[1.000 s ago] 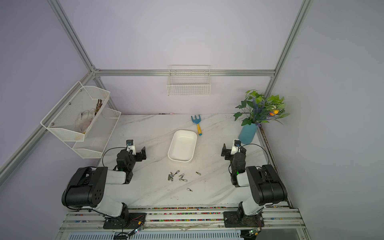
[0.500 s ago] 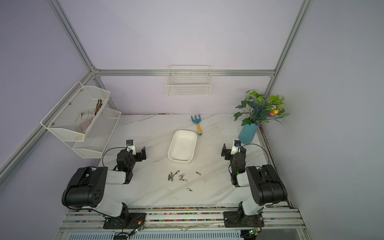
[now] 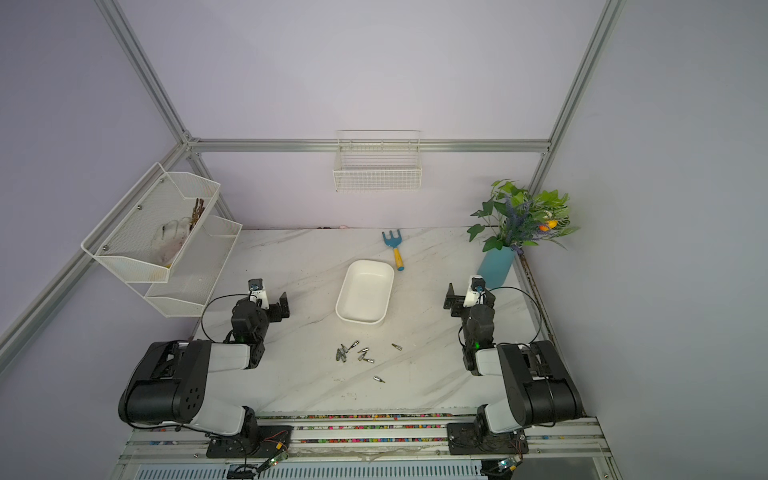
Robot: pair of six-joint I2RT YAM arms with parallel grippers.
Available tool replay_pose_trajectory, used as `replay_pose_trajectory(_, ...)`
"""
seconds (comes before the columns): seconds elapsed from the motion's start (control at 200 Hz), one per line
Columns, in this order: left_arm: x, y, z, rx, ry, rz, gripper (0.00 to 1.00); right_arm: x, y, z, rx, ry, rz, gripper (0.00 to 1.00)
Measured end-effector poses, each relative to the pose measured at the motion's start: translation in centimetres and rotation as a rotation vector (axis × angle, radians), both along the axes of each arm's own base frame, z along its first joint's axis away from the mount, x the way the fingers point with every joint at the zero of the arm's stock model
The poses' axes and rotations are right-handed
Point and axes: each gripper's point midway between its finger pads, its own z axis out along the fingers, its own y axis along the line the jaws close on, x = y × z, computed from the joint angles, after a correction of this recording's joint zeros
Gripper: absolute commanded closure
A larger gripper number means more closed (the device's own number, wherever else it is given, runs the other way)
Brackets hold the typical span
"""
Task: Put the bit on the desktop into the storage box
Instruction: Pick up the screwdriver bit from the center of the board.
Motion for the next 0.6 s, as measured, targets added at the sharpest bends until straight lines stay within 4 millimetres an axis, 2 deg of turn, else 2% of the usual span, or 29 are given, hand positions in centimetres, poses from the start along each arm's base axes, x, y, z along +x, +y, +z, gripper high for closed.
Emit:
replay_pose_trajectory(0.165,-0.9,0.2,5.2,-0.046,-0.092,0.024,0.00,-0.7,-0.6,3.9,0.057,-0.054,-0.037,0.00)
replay_pose_trajectory(0.305,-1.7,0.9,9.6,-0.203,-0.163,0.106,0.00,-0.6,-0.4,8.7,0.164,-0.094,-0.025,0.00)
replay_pose_trajectory(0.38,-2.4,1.1,11.5,-0.284,-0.182,0.138,0.00,-0.6,0.0,10.5,0.217,-0.081,-0.007,0.00)
replay_pose_trajectory(0.47,-3.1,0.7,12.7,-0.352,-0.189,0.135,0.00,-0.5,0.8,11.3,0.264,-0.036,0.035,0.00)
replay_pose_trajectory(0.6,-3.7,-1.1,12.0,-0.431,-0.135,0.055,0.00,-0.6,3.5,9.4,0.313,0.095,0.174,0.00)
